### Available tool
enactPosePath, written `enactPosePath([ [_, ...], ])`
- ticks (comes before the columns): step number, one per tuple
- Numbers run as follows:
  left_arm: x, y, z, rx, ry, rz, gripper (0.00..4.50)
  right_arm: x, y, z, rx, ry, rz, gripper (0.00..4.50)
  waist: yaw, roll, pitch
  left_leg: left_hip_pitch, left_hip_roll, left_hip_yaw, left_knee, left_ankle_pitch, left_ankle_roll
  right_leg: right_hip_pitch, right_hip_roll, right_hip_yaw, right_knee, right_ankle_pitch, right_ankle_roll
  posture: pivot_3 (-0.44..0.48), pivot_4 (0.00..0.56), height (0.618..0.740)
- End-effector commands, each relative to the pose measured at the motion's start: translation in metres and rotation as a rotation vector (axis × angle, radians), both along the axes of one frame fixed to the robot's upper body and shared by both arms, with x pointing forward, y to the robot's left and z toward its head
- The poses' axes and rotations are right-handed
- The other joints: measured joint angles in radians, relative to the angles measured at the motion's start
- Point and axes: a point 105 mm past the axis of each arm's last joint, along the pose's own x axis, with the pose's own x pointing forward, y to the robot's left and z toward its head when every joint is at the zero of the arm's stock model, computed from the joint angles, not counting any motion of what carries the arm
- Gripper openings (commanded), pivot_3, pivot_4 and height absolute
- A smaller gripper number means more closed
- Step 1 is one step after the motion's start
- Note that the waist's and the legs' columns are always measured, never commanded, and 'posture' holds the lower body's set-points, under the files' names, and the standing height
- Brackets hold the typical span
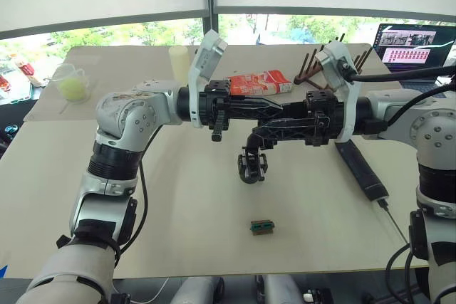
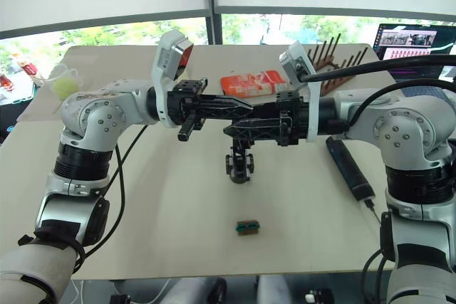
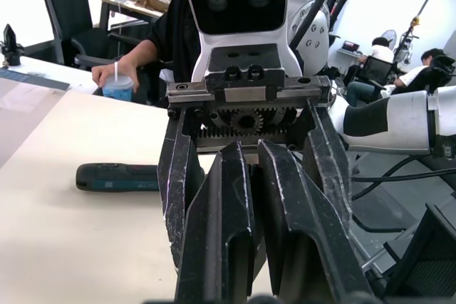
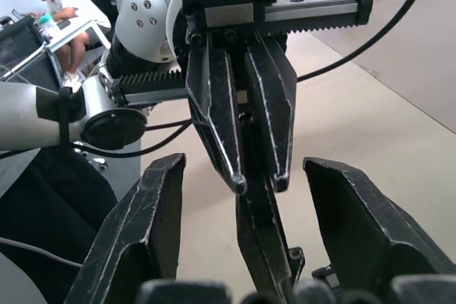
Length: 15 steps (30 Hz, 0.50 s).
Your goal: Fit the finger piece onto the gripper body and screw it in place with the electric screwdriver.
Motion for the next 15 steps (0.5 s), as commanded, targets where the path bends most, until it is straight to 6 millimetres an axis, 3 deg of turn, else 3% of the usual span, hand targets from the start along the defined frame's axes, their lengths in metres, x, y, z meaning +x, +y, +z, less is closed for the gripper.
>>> enactPosePath([
  [1, -0.003, 0.003, 0.0154, -0.026, -0.054, -0.009, 0.0, -0.0067, 0.0013, 0.0094, 0.001, -0.078, 0.042, 2.96, 0.0, 0.0, 0.0, 0.0, 0.0, 0.0, 0.0, 0.0, 0.0, 0.0, 0.0, 0.0, 0.0, 0.0, 0.0, 0.0, 0.15, 0.74],
  [7, -0.0007, 0.0044, 0.0155, -0.029, -0.049, -0.001, 0.0, -0.0038, 0.0009, 0.0118, 0.009, -0.089, 0.04, 2.96, 0.0, 0.0, 0.0, 0.0, 0.0, 0.0, 0.001, 0.0, 0.0, 0.0, 0.0, -0.001, 0.001, 0.0, 0.0, 0.0, 0.15, 0.74],
  [8, -0.0003, 0.0046, 0.0155, -0.03, -0.048, 0.0, 0.0, -0.0036, 0.0008, 0.0124, 0.011, -0.091, 0.039, 2.41, 0.0, 0.0, 0.0, 0.0, 0.0, 0.0, 0.001, 0.0, 0.0, 0.0, 0.0, -0.001, 0.001, 0.0, 0.0, 0.0, 0.15, 0.74],
  [13, 0.0002, 0.0055, 0.0137, -0.029, -0.05, 0.003, 0.0, -0.0035, -0.0005, 0.0135, 0.01, -0.099, 0.038, 0.71, 0.0, 0.0, 0.0, 0.0, 0.0, 0.0, 0.001, 0.0, 0.0, -0.001, 0.0, -0.001, 0.001, 0.0, 0.0, 0.0, 0.15, 0.74],
  [15, 0.0004, 0.0056, 0.0138, -0.03, -0.05, 0.003, 0.0, -0.0034, -0.0007, 0.0135, 0.008, -0.104, 0.04, 0.3, 0.0, 0.0, 0.0, -0.001, 0.0, 0.0, 0.001, 0.0, 0.0, -0.001, 0.0, -0.001, 0.001, 0.0, 0.0, 0.0, 0.15, 0.74],
])
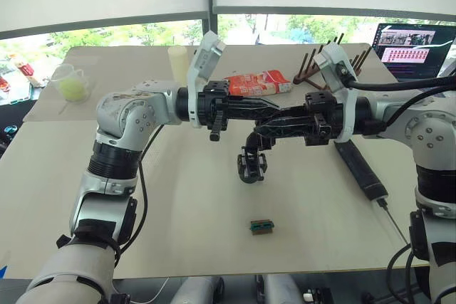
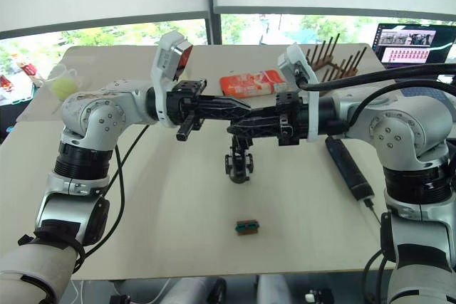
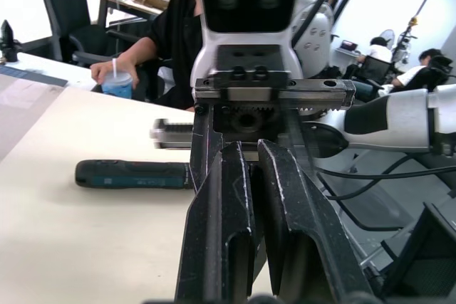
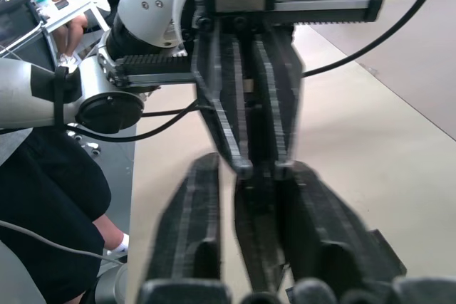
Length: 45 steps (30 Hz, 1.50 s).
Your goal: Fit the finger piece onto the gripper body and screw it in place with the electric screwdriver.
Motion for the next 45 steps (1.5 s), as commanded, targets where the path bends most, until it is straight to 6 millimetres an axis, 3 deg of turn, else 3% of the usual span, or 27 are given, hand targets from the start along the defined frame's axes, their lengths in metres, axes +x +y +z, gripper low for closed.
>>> enactPosePath([
  [1, 0.0, 0.004, 0.015, -0.029, -0.06, 0.017, 0.0, -0.006, 0.001, 0.015, 0.021, -0.076, 0.035, 0.3, 0.0, 0.0, 0.0, 0.0, 0.0, 0.0, 0.0, 0.0, 0.0, 0.0, 0.0, 0.0, 0.0, 0.0, 0.0, 0.0, 0.15, 0.74],
  [6, 0.005, 0.005, 0.01, 0.008, -0.058, 0.042, 0.0, -0.003, 0.0, 0.011, -0.006, -0.144, 0.035, 0.3, 0.0, 0.0, 0.0, 0.0, 0.0, 0.0, 0.001, 0.0, 0.0, 0.0, 0.0, 0.0, 0.0, 0.0, 0.0, 0.0, 0.15, 0.74],
  [9, 0.006, 0.023, -0.005, 0.085, -0.159, 0.039, 1.25, -0.003, 0.0, 0.011, 0.003, -0.206, 0.035, 0.3, -0.002, 0.0, 0.0, 0.0, 0.0, 0.0, 0.001, 0.0, 0.0, 0.0, 0.0, 0.0, 0.001, 0.0, 0.0, 0.0, 0.15, 0.74],
  [16, 0.032, 0.07, -0.074, 0.301, -0.282, 0.221, 4.41, -0.007, -0.012, 0.003, 0.044, -0.246, -0.014, 0.3, -0.01, 0.001, 0.0, -0.001, 0.0, 0.0, 0.0, 0.0, 0.0, -0.003, 0.0, -0.003, 0.001, 0.0, 0.0, 0.0, 0.15, 0.74],
  [17, 0.032, 0.073, -0.088, 0.329, -0.298, 0.235, 4.5, -0.008, -0.015, 0.001, 0.046, -0.241, -0.026, 0.3, -0.007, 0.001, 0.0, -0.001, 0.0, 0.0, 0.0, 0.0, 0.0, -0.002, 0.0, -0.004, 0.001, 0.0, 0.0, 0.0, 0.15, 0.74],
  [21, 0.026, 0.07, -0.13, 0.379, -0.334, 0.234, 4.5, -0.012, -0.02, -0.004, 0.057, -0.226, -0.061, 0.3, 0.002, 0.001, 0.0, -0.002, -0.001, 0.0, 0.0, 0.0, 0.0, -0.003, 0.0, -0.004, 0.0, 0.0, 0.0, 0.0, 0.15, 0.74],
  [27, 0.035, 0.035, -0.165, 0.352, -0.338, 0.283, 4.5, -0.014, -0.021, -0.006, 0.092, -0.177, -0.097, 0.3, 0.01, 0.001, 0.0, -0.007, -0.001, -0.001, 0.006, 0.0, 0.0, -0.003, -0.001, -0.007, 0.0, 0.002, -0.002, 0.0, 0.15, 0.74],
  [32, 0.044, 0.011, -0.18, 0.323, -0.316, 0.328, 4.5, -0.017, -0.02, -0.01, 0.086, -0.167, -0.104, 0.3, 0.01, 0.0, 0.0, -0.007, -0.001, -0.001, 0.006, 0.0, 0.001, -0.004, -0.001, -0.006, 0.001, 0.002, -0.001, 0.0, 0.15, 0.74],
  [40, 0.04, -0.002, -0.186, 0.286, -0.286, 0.294, 4.5, -0.018, -0.022, -0.016, 0.072, -0.172, -0.135, 0.3, 0.007, 0.0, 0.0, -0.007, 0.0, -0.001, 0.006, 0.0, 0.001, -0.004, -0.001, -0.006, 0.001, 0.002, -0.001, 0.0, 0.15, 0.74],
  [43, 0.041, 0.001, -0.189, 0.284, -0.29, 0.291, 3.69, -0.02, -0.021, -0.023, 0.044, -0.197, -0.119, 0.3, 0.005, 0.0, 0.0, -0.007, -0.001, -0.001, 0.007, 0.0, 0.001, -0.004, -0.002, -0.007, 0.001, 0.002, -0.001, 0.0, 0.15, 0.74],
  [45, 0.034, 0.001, -0.191, 0.275, -0.286, 0.236, 2.76, -0.021, -0.019, -0.026, 0.039, -0.229, -0.1, 0.3, 0.004, 0.0, 0.0, -0.007, -0.001, -0.001, 0.007, 0.0, 0.001, -0.004, -0.001, -0.007, 0.001, 0.002, -0.001, 0.0, 0.15, 0.74],
])
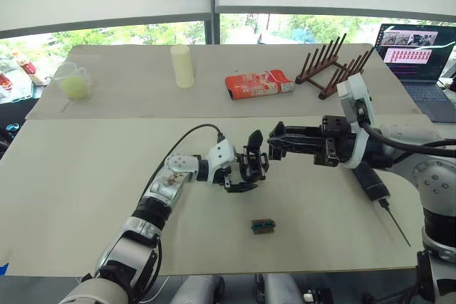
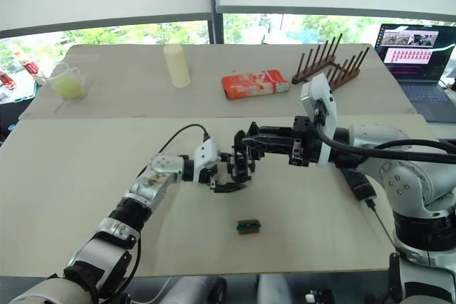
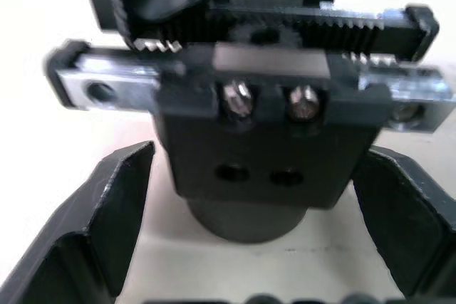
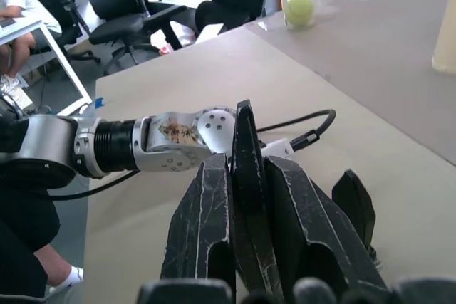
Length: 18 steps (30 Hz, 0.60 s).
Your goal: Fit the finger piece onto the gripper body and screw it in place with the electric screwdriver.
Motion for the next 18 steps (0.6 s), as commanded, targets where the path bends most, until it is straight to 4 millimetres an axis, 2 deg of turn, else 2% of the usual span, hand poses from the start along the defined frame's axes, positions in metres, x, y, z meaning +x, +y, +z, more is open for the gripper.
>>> enactPosePath([
  [1, -0.012, -0.003, 0.004, -0.017, -0.011, -0.101, 2.3, -0.009, 0.007, 0.006, -0.008, -0.135, 0.067, 0.3, -0.001, 0.0, 0.0, 0.0, 0.0, 0.0, 0.0, 0.0, 0.0, 0.0, 0.0, 0.0, 0.0, 0.0, 0.0, 0.0, 0.15, 0.74],
  [5, -0.023, -0.008, 0.001, -0.005, -0.016, -0.169, 2.27, -0.013, 0.017, 0.001, 0.035, -0.173, 0.143, 0.3, -0.003, 0.0, 0.0, 0.0, 0.0, 0.0, 0.0, 0.0, 0.0, 0.0, 0.0, 0.0, 0.0, 0.0, 0.0, 0.0, 0.15, 0.74],
  [9, -0.024, -0.013, 0.005, -0.013, -0.021, -0.17, 2.27, -0.006, 0.03, -0.025, 0.036, -0.141, 0.187, 0.3, -0.001, 0.0, 0.0, 0.001, 0.0, 0.0, 0.001, 0.0, 0.0, 0.001, 0.0, -0.001, 0.0, 0.0, 0.0, 0.0, 0.15, 0.74],
  [18, -0.03, -0.009, 0.003, -0.006, -0.021, -0.139, 2.27, -0.011, 0.033, -0.043, 0.033, -0.12, 0.227, 0.3, -0.002, 0.0, 0.0, 0.0, 0.0, 0.0, 0.001, 0.0, 0.0, 0.0, 0.001, -0.002, 0.0, 0.0, 0.0, 0.0, 0.15, 0.74],
])
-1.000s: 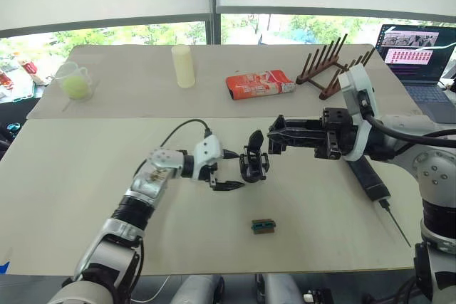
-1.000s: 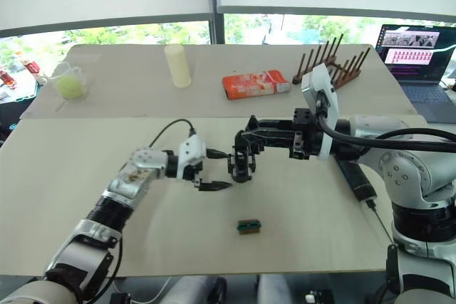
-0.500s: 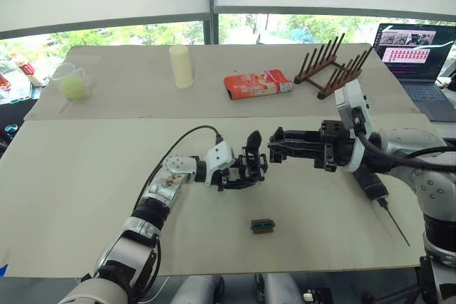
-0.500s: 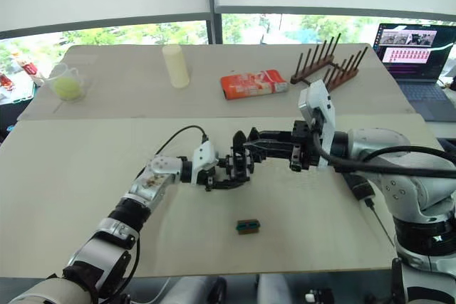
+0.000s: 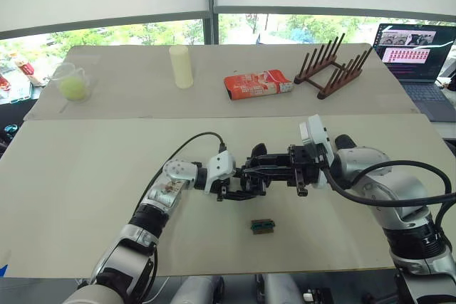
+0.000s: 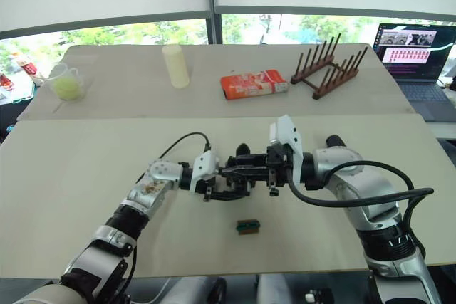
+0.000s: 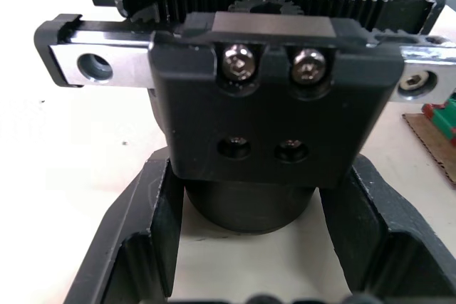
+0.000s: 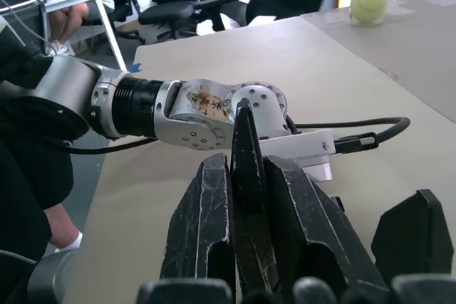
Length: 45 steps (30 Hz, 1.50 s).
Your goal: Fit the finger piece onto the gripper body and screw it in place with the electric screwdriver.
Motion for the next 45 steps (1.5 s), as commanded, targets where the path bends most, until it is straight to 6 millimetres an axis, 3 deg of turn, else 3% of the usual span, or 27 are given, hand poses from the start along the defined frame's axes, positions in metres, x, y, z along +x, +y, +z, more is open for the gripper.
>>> enactPosePath([
  [1, -0.003, -0.006, 0.008, -0.021, -0.032, -0.011, 2.27, -0.005, 0.0, 0.004, 0.011, -0.042, 0.031, 0.3, 0.001, 0.0, 0.0, 0.0, 0.0, 0.0, 0.0, 0.0, 0.0, 0.0, 0.0, 0.0, 0.0, 0.0, 0.0, 0.0, 0.15, 0.74],
  [33, -0.004, -0.005, 0.005, 0.002, -0.076, -0.017, 2.27, 0.018, -0.013, -0.042, -0.157, 0.074, 0.073, 0.3, 0.0, 0.001, -0.001, 0.003, 0.0, 0.0, 0.0, 0.0, 0.0, 0.004, 0.0, 0.0, 0.0, 0.0, 0.0, 0.0, 0.15, 0.74],
  [40, -0.001, -0.006, 0.007, -0.009, -0.061, 0.005, 2.27, 0.017, -0.01, -0.044, -0.108, 0.007, -0.007, 0.3, 0.001, 0.0, -0.001, 0.008, 0.0, -0.001, -0.001, 0.0, 0.0, 0.008, 0.0, 0.0, -0.001, 0.0, 0.0, 0.0, 0.15, 0.74],
  [45, -0.001, -0.005, 0.007, -0.006, -0.069, 0.003, 2.27, 0.013, -0.019, -0.048, -0.155, 0.1, 0.057, 0.3, 0.0, 0.003, -0.003, 0.01, 0.0, 0.0, -0.002, 0.0, 0.0, 0.009, 0.0, 0.001, -0.001, 0.0, 0.0, 0.0, 0.15, 0.74],
])
